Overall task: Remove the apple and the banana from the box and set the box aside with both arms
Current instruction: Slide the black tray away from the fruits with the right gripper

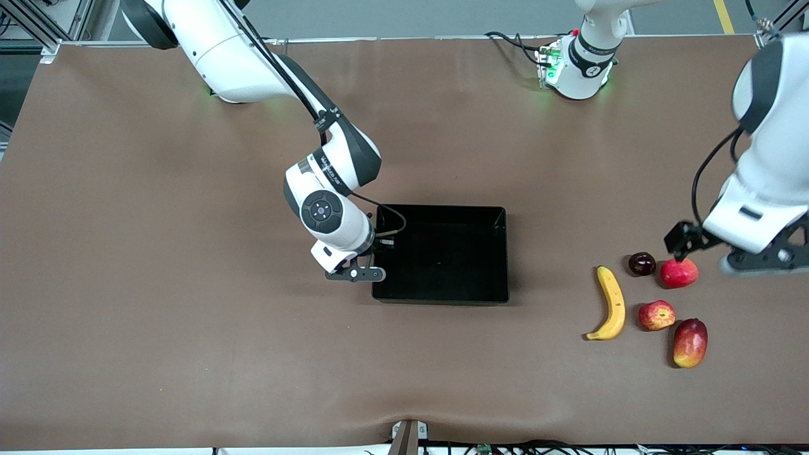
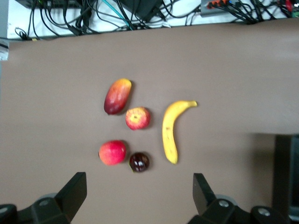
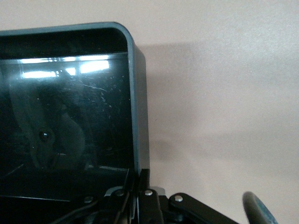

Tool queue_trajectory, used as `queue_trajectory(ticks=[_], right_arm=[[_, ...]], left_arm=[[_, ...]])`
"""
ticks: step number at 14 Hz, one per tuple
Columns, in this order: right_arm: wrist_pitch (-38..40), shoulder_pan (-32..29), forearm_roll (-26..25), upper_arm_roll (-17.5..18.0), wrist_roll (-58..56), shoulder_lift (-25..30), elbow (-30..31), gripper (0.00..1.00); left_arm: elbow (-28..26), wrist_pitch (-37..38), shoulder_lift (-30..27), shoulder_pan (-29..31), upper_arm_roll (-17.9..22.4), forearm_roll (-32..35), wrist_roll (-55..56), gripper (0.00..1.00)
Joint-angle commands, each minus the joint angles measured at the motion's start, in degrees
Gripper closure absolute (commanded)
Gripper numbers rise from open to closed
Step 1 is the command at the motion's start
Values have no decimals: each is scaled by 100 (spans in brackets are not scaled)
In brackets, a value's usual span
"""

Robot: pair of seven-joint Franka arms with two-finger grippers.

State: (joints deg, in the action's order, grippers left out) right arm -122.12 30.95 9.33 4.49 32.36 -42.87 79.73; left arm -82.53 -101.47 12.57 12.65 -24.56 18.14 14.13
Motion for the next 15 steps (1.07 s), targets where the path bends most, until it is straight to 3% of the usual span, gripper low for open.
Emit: queue_trajectory(ticks=[1, 6, 9, 10, 15], right_arm=[[188, -158, 104, 52, -37, -20, -229, 100], [1663, -624, 429, 60, -37, 94, -1081, 100], [2192, -1107, 455, 43, -746, 392, -1091, 100], [2254, -1300, 455, 43, -905, 480, -1047, 100], [2685, -2495, 447, 17, -2302, 841, -688, 100]], left_arm=[[-88, 390, -342, 88, 12, -355, -392, 0], [-176, 866, -781, 19, 100, -574, -771, 0], [-421, 849, -1071, -849, 1256, -1197, -929, 0], [-535, 831, -1151, -1000, 1460, -1304, -938, 0], [-844, 945, -1433, -1054, 1515, -1366, -903, 0]])
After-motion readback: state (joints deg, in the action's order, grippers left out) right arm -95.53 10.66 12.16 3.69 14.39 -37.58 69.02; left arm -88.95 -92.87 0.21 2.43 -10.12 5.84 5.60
